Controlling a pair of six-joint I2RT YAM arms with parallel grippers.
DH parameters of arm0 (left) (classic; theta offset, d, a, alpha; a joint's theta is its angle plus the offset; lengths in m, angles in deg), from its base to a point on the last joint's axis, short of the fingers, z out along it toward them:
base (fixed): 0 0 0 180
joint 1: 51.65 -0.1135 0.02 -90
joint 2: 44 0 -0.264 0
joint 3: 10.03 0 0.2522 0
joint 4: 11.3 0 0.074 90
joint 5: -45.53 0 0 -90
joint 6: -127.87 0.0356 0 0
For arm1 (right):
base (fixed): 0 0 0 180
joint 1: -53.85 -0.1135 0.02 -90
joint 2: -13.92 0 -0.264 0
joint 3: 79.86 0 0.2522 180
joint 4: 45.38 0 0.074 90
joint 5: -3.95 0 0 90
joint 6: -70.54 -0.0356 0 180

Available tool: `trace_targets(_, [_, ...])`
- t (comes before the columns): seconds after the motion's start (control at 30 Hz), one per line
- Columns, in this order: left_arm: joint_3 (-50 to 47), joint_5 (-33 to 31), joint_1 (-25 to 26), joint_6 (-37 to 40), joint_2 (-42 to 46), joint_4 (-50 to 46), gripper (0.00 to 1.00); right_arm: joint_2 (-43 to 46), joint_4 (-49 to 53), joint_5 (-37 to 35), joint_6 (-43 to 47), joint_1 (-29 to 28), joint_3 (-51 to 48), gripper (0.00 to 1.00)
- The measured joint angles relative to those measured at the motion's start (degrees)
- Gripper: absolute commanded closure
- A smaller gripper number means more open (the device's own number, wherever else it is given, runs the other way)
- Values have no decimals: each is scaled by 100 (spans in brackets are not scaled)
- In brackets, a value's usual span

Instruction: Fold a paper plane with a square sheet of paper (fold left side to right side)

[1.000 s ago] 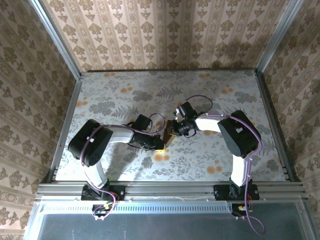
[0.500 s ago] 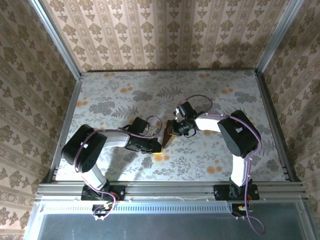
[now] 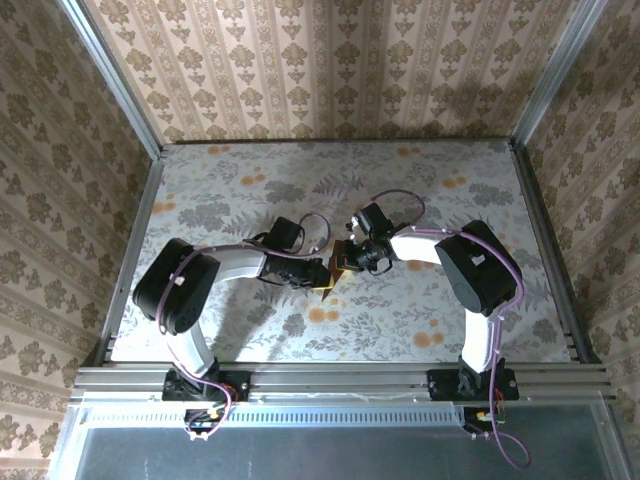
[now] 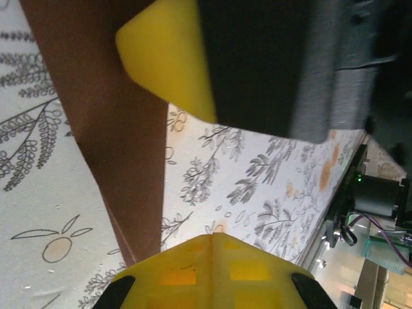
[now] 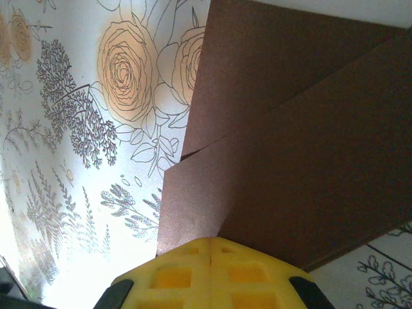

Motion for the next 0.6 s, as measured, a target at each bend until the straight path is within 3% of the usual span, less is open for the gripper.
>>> trace_targets(0.6, [-422, -48, 0, 37, -197, 531, 100, -22, 275, 31, -4, 26, 201, 100])
